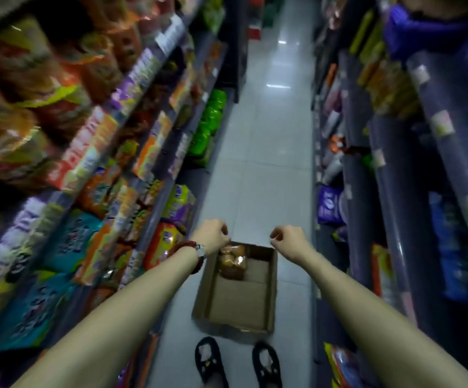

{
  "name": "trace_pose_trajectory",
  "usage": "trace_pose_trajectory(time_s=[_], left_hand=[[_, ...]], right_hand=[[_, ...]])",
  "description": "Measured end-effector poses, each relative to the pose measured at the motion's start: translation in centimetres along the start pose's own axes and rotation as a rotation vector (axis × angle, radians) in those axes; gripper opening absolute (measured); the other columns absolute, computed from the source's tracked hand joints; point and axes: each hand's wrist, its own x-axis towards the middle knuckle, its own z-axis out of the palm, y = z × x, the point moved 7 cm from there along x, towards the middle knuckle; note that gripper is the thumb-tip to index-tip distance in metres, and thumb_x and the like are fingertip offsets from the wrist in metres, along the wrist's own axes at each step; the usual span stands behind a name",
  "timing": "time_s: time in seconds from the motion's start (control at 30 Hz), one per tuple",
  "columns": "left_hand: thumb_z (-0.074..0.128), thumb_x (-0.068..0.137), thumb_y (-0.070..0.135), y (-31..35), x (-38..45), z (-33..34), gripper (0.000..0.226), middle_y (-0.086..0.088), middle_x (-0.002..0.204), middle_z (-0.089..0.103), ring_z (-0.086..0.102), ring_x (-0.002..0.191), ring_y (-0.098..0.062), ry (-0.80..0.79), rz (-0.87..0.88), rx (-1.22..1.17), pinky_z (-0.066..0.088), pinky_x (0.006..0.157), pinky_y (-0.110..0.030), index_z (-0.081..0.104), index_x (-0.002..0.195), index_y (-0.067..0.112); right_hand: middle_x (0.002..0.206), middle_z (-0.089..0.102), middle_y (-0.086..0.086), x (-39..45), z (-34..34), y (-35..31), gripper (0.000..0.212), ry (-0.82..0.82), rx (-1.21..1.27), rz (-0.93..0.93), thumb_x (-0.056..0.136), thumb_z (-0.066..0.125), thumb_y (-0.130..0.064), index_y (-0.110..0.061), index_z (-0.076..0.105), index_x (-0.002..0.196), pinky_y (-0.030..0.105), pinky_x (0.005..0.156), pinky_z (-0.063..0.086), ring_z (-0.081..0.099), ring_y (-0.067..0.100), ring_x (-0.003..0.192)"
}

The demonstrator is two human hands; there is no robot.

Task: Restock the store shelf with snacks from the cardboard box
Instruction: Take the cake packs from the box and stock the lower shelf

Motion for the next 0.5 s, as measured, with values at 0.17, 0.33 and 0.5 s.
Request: trace_pose_trajectory(time_s=[0.17, 0.33, 0.5], left_hand=[[0.063, 0.087, 0.027, -3.5, 5.4, 8.8, 0.022, -0.012, 0.106, 0.071, 0.063, 0.105, -0.028, -0.057, -0.062, -0.070, 0.047, 0.080, -0.030, 0.069, 0.101, 0.011], [0.065, 0.087, 0.027, -10.1, 11.0, 19.9, 0.020, -0.010, 0.100, 0.071, 0.064, 0.099, -0.027, -0.065, -0.108, -0.188, 0.045, 0.078, -0.030, 0.071, 0.097, 0.010], [0.064, 0.090, 0.028, -18.4, 16.8, 31.4, 0.023, -0.002, 0.100, 0.066, 0.061, 0.095, -0.015, -0.012, -0.196, -0.362, 0.048, 0.079, -0.025, 0.068, 0.106, 0.012]], right_hand=[[0.106, 0.071, 0.010, 2.9, 6.0, 7.6, 0.024, -0.038, -0.002, 0.091, 0.091, 0.060, -0.024, -0.010, 0.069, 0.108, 0.032, 0.086, 0.049, 0.063, 0.027, 0.104], [0.106, 0.069, 0.007, 9.5, 15.6, 13.9, 0.025, -0.080, 0.073, 0.123, 0.090, 0.063, -0.025, -0.011, 0.067, 0.111, 0.028, 0.084, 0.049, 0.063, 0.023, 0.102], [0.113, 0.066, 0.003, 17.6, 26.7, 18.7, 0.039, -0.079, 0.183, 0.080, 0.087, 0.068, -0.032, -0.014, 0.062, 0.121, 0.028, 0.088, 0.051, 0.061, 0.016, 0.102]])
